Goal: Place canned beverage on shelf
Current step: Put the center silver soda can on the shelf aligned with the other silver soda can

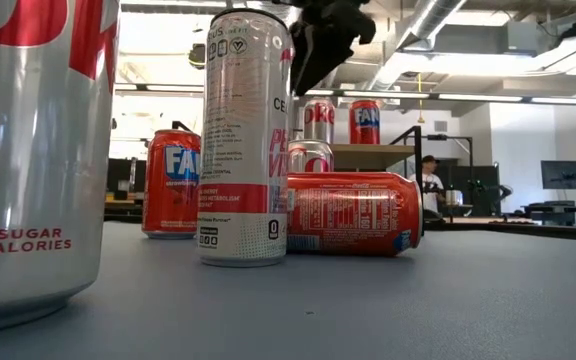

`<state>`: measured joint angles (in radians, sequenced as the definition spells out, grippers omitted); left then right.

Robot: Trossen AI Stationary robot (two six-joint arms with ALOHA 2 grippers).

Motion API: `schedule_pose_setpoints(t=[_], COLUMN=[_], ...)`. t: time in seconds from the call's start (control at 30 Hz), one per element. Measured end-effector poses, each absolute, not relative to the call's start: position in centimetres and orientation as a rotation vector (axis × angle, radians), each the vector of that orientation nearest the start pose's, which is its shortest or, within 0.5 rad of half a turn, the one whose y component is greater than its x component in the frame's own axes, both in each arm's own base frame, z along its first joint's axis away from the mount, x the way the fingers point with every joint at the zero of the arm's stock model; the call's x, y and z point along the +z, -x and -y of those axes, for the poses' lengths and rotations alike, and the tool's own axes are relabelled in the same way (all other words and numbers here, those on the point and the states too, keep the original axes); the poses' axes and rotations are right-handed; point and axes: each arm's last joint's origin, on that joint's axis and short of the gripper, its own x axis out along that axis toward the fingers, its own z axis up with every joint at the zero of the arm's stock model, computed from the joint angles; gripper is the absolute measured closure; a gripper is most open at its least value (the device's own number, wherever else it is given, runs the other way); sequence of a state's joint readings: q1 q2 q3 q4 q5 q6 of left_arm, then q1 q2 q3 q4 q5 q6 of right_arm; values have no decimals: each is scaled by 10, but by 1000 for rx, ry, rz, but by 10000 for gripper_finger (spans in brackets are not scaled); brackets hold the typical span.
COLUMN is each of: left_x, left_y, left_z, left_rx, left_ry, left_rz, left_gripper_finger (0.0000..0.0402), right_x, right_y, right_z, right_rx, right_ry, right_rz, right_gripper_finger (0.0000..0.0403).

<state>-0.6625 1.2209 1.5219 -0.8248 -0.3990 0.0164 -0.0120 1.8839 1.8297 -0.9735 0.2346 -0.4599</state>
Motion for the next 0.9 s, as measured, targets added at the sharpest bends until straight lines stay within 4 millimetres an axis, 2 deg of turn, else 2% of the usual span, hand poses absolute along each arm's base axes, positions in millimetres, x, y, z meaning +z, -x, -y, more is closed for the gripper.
schedule_pose_setpoints(t=[0.23,0.6,0.67,0.9], left_x=[432,432,435,447], left_y=[-182,-164,-157,-134], left_z=[135,146,146,140], left_rx=[-276,-242,-220,-162], left_ry=[-292,-347,-340,-303], left_rz=[-473,-457,-433,-355], left_gripper_finger=[72,72,72,72], right_x=[310,316,320,354], right_y=[-382,-369,-366,-335], right_z=[28,50,53,53], right_rx=[-53,-67,-87,-139], right_ry=[441,305,286,223], right_rz=[-1255,-1293,-1277,-1228], right_gripper_finger=[146,147,147,147])
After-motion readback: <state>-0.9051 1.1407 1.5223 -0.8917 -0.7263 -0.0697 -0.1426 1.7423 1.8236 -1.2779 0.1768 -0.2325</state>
